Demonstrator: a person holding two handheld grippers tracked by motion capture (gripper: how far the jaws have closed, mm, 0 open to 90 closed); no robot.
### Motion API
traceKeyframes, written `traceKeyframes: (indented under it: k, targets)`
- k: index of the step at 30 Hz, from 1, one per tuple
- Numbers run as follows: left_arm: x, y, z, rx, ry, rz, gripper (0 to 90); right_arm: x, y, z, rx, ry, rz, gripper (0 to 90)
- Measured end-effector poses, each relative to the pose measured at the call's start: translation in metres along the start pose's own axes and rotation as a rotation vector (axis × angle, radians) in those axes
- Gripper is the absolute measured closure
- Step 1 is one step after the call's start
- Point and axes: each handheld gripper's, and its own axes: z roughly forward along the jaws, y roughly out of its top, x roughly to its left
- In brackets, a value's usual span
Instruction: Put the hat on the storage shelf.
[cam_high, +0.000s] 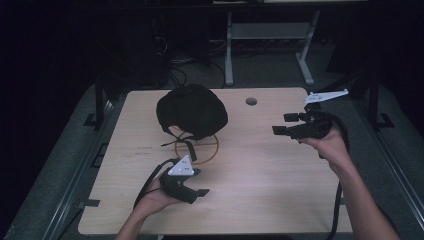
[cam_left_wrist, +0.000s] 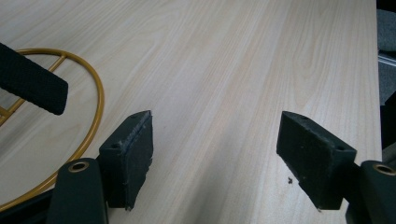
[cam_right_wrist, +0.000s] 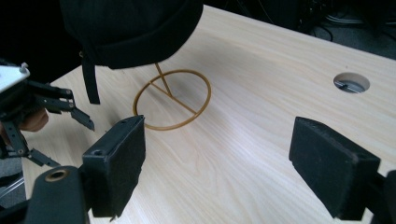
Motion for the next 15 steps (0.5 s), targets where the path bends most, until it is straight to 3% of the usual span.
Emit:
traceKeyframes:
  k: [15]
  targets:
    - [0.001,-0.001,0.0,0.001,0.002,-0.007,27.0,-0.005,-0.028,-0.002,0.005,0.013,0.036,18.1]
